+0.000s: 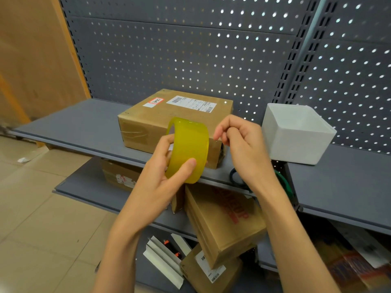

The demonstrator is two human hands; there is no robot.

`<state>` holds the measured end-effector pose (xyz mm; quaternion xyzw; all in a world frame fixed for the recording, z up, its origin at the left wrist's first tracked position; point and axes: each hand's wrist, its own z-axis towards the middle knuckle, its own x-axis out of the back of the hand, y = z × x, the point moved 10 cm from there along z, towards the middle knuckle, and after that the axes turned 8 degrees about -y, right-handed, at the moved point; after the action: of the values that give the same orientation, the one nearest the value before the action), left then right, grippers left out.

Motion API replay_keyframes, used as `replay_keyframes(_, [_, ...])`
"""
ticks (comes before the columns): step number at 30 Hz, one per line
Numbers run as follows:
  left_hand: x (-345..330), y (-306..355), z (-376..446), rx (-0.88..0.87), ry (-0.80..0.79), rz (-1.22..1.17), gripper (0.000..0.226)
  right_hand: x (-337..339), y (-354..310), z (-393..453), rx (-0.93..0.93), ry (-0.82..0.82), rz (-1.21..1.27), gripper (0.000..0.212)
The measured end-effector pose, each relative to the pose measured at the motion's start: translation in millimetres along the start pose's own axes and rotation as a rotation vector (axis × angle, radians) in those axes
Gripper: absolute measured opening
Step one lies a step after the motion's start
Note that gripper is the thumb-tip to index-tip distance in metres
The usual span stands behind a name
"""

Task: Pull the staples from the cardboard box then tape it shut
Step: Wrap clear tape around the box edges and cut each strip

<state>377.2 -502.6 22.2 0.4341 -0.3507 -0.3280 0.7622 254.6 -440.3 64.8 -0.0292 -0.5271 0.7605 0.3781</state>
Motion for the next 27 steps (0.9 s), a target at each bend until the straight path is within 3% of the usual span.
replay_keyframes(6, [-6, 4, 1, -0.037, -0.049, -0.058, 0.037, -17, 10, 1, -0.01, -0.103, 0.0, 0.025])
replay_keyframes(10, [-5, 3, 0, -0.041, -0.066, -0.053, 0.04, -10, 12, -1, -0.061, -0.042, 0.074, 0.01])
replay_keyframes(13, [-8, 3, 0, -0.042, -0.086, -0.024, 0.04, -11, 9, -1, -0.059, -0.053, 0.019, 0.023])
replay_keyframes(16, [-10, 7, 1, -0.052, -0.093, -0.007, 0.041, -19, 6, -2, -0.053, -0.113, -0.292, 0.039])
replay_keyframes(19, [-10, 10, 1, -0.072, -0.092, 0.002, 0.042, -13, -4, -2, 0.009, -0.051, -0.357, 0.04])
replay_keyframes(23, [-8, 9, 2, -0.078, -0.085, 0.023, 0.04, -10, -7, -1, 0.057, -0.009, -0.282, 0.04])
replay_keyframes(27, [-6, 9, 4, -0.065, -0.081, 0.081, 0.035, -5, -5, 1, 0.067, 0.008, -0.024, 0.027])
